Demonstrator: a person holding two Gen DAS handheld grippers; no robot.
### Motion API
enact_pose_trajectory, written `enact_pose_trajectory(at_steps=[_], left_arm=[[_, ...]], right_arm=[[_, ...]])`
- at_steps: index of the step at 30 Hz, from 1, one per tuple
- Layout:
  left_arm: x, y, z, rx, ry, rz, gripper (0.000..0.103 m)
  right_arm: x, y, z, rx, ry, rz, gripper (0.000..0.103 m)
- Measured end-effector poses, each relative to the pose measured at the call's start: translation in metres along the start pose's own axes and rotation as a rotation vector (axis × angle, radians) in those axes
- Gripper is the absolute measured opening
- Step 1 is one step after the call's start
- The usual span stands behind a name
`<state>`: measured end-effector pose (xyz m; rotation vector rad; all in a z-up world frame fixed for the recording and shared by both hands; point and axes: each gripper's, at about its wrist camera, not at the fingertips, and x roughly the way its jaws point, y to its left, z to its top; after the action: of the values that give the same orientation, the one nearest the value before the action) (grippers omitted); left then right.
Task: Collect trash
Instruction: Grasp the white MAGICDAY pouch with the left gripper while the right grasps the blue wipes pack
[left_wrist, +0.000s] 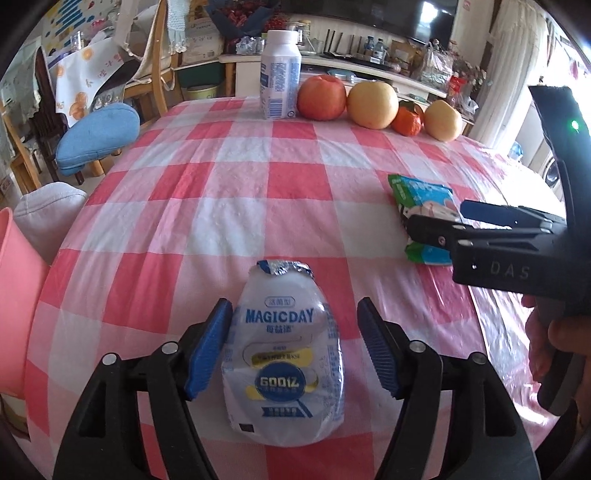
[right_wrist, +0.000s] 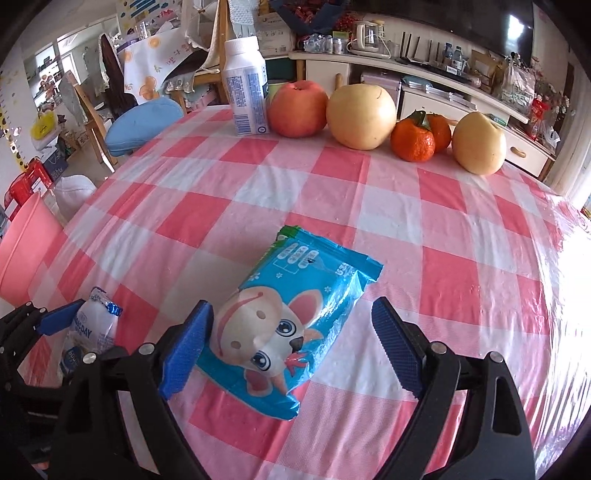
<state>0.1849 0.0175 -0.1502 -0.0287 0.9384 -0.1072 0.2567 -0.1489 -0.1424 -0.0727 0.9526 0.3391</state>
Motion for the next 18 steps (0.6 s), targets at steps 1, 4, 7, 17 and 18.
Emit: enact_pose_trajectory(at_steps=[1,4,7,17,18], left_arm=[[0.0,-0.002,0.0,0.014,-0.001,0.008,0.07],[0.001,-0.005,-0.002,0.047,-0.003,0.026,0.07],[0.001,-0.005,-0.001,0.054,-0.008,0.028,0.064],[0.0,0.006,0.005,0.01,-0.017,-0.044,0.057],[0.001,0.007,0.005,0.007,-0.017,-0.048,0.057]], right_arm=[[0.001,0.0,-0.001,0.007,0.004,0.011,0.088],[0.004,-0.001,-0.002,0.023,0.005,0.021,0.088],[0.003,-0.002,-0.002,0.031,0.004,0.041,0.077],[0.001,-0.003,-0.003,0.026,-0.006,0.055,0.05],[0.001,-0.003,-0.003,0.028,-0.008,0.059,0.049]])
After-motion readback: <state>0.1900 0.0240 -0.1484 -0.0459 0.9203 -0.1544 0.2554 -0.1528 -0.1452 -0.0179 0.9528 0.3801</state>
